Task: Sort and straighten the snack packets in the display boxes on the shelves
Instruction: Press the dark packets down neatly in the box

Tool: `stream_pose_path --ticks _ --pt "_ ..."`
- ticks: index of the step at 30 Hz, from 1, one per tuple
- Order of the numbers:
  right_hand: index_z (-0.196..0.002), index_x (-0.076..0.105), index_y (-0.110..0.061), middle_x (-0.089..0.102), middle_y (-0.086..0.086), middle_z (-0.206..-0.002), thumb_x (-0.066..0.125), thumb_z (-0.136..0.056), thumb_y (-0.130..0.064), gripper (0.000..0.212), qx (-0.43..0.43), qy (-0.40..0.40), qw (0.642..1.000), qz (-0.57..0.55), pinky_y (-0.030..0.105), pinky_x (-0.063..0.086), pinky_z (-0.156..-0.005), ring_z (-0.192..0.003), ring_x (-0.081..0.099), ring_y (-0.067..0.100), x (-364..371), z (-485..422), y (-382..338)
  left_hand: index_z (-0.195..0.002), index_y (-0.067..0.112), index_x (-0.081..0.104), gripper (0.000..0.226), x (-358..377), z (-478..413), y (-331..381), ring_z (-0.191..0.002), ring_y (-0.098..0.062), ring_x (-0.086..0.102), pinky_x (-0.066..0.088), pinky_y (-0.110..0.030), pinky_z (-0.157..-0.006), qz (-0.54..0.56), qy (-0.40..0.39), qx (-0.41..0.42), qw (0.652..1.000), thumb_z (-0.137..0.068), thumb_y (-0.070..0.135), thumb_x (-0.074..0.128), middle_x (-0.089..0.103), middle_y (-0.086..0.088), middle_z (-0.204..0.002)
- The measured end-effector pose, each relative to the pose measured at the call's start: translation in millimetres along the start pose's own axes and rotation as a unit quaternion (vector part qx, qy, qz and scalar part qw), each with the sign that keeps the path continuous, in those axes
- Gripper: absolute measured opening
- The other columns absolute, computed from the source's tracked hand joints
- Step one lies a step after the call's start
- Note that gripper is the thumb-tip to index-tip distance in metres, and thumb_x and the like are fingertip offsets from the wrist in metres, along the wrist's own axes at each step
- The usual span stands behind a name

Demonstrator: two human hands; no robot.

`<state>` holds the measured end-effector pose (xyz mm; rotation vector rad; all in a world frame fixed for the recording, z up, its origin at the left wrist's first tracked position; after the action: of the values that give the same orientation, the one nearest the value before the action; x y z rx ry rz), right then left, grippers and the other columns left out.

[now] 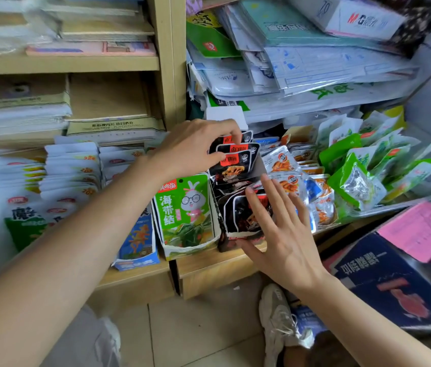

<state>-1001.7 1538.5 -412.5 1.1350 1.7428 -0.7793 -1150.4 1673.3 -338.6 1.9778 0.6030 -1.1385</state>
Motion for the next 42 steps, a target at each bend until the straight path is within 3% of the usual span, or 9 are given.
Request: stream_pose_path --ticks 3,6,10,14,18,24,37,42 --pt "-0.157 0.028 -0.018 0.014 0.008 -0.166 0.061 -0.089 -0.061 0.087 -0.010 -0.003 1.000 0.004 0.054 0.026 -0.117 -0.154 0.014 0.027 0.7 -2.1 -0.4 -0.089 0.038 0.072 0.021 5.8 0.9 6.7 -0.087 -0.009 0.054 0.045 -0.034 -0.085 -0.021 -0.007 0.032 0.999 -0.088 0.019 0.065 0.063 0.014 -0.122" --pt "-0.157 0.028 -0.017 0.017 0.008 -0.166 0.061 -0.089 -0.060 0.087 -0.012 -0.001 1.000 0.005 0.053 0.027 -0.117 -0.153 0.017 0.027 -0.7 -2.0 -0.9 -0.092 0.043 0.076 0.013 11.7 3.1 9.8 -0.108 -0.011 0.055 0.036 -0.034 -0.091 -0.056 -0.035 0.054 0.996 -0.079 0.046 0.072 0.055 0.012 -0.132" --pt "-0.154 0.036 -0.016 0.035 0.013 -0.158 0.066 -0.086 -0.053 0.083 -0.001 0.025 1.000 0.011 0.052 0.030 -0.115 -0.148 0.029 0.030 -6.8 1.2 -1.8 -0.095 0.048 0.075 0.038 18.1 3.5 15.1 -0.121 -0.013 0.047 0.033 -0.038 -0.095 -0.087 -0.058 0.073 0.992 -0.066 0.072 0.074 0.046 0.010 -0.140" --pt "-0.148 0.046 -0.012 0.050 0.014 -0.143 0.072 -0.083 -0.044 0.076 0.005 0.055 0.998 0.018 0.053 0.035 -0.110 -0.140 0.041 0.034 -10.6 6.7 -4.3 -0.094 0.048 0.076 0.063 19.0 -0.3 15.9 -0.121 -0.011 0.044 0.031 -0.040 -0.096 -0.083 -0.069 0.055 0.993 -0.058 0.093 0.052 0.044 0.012 -0.139" --pt "-0.148 0.046 -0.013 0.050 0.013 -0.144 0.072 -0.084 -0.043 0.075 0.002 0.054 0.998 0.020 0.052 0.035 -0.110 -0.140 0.042 0.034 -10.1 7.9 -4.8 -0.093 0.047 0.076 0.043 23.0 1.4 20.5 -0.118 -0.012 0.043 0.033 -0.044 -0.095 -0.091 -0.073 0.061 0.991 -0.063 0.076 0.066 0.044 0.014 -0.139" --pt "-0.152 0.040 -0.014 0.045 0.012 -0.150 0.067 -0.088 -0.045 0.076 0.004 0.043 0.999 0.018 0.053 0.034 -0.112 -0.143 0.037 0.033 -8.1 7.0 -3.3 -0.095 0.044 0.078 0.020 22.4 0.3 20.9 -0.116 -0.016 0.043 0.025 -0.037 -0.087 -0.099 -0.058 0.061 0.992 -0.077 0.049 0.070 0.046 0.011 -0.136" --pt "-0.152 0.040 -0.015 0.047 0.011 -0.148 0.069 -0.087 -0.049 0.080 0.002 0.041 0.999 0.004 0.054 0.034 -0.111 -0.142 0.039 0.032 -8.3 5.7 -0.6 -0.088 0.043 0.079 0.018 21.1 5.9 23.8 -0.120 -0.017 0.042 0.034 -0.043 -0.090 -0.148 -0.052 0.079 0.984 -0.077 0.055 0.071 0.040 0.012 -0.149" --pt "-0.152 0.040 -0.014 0.046 0.012 -0.149 0.065 -0.088 -0.050 0.077 -0.002 0.043 0.999 0.004 0.054 0.032 -0.112 -0.142 0.039 0.032 -8.6 6.6 -0.7 -0.090 0.045 0.078 0.019 26.4 10.7 23.5 -0.128 -0.019 0.037 0.031 -0.045 -0.099 -0.162 -0.071 0.072 0.982 -0.078 0.058 0.071 0.032 0.010 -0.156"
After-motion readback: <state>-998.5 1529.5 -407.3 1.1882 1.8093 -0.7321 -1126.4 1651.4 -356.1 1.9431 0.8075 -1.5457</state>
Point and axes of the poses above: each hand's wrist, its own z-axis away from the middle knuckle, its own x-axis out of the palm, y = z × x, the point moved 8 cm from there along -z, towards the middle knuckle
